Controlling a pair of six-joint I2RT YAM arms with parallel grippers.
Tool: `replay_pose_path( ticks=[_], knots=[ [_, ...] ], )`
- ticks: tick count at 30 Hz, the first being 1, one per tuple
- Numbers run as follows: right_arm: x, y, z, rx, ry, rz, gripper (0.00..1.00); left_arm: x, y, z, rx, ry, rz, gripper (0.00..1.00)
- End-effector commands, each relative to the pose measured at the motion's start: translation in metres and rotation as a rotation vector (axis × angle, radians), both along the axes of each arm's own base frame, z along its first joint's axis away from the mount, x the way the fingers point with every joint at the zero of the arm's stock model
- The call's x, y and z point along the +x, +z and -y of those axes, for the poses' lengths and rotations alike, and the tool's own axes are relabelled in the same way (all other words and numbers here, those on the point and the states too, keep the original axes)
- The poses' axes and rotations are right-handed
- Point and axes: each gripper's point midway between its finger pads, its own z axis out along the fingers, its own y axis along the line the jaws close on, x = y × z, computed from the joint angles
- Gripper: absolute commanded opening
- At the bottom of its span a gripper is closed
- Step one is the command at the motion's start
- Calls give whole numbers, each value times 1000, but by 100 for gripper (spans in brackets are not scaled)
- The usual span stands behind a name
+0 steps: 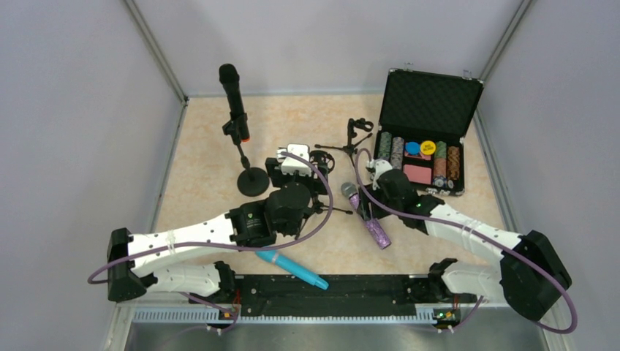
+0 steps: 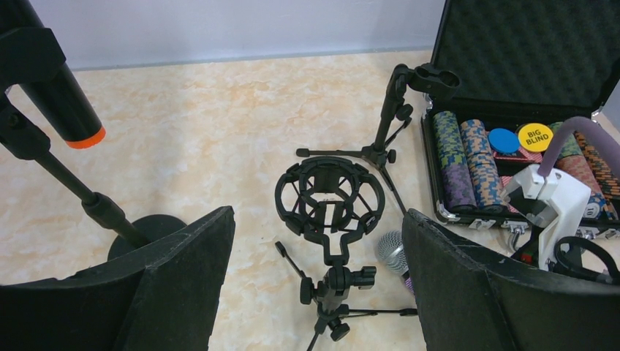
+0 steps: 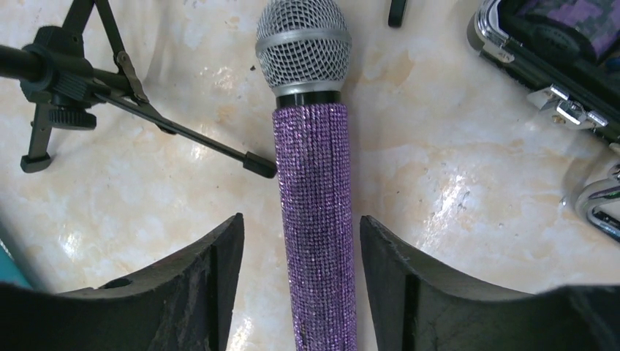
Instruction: Attach the microphones to the stand
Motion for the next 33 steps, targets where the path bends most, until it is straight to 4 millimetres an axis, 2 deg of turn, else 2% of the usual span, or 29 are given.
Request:
replay_pose_path(
  ticks=[1, 7, 12, 22, 33],
  knots=[
    [17, 19, -10, -5, 25, 44, 56, -4, 0, -9, -45, 21, -4, 88],
    [27, 5, -14, -166, 20, 40, 52, -5, -10, -16, -37, 36, -18, 88],
    [32, -13, -3, -296, -34, 16, 52, -7, -14, -19, -35, 39, -27, 88],
    [28, -38, 6, -362, -45, -37, 49, -7, -20, -21, -35, 49, -35, 87],
    [23, -51, 6, -372, -40, -78, 20, -7, -19, -23, -35, 56, -34, 87]
  ],
)
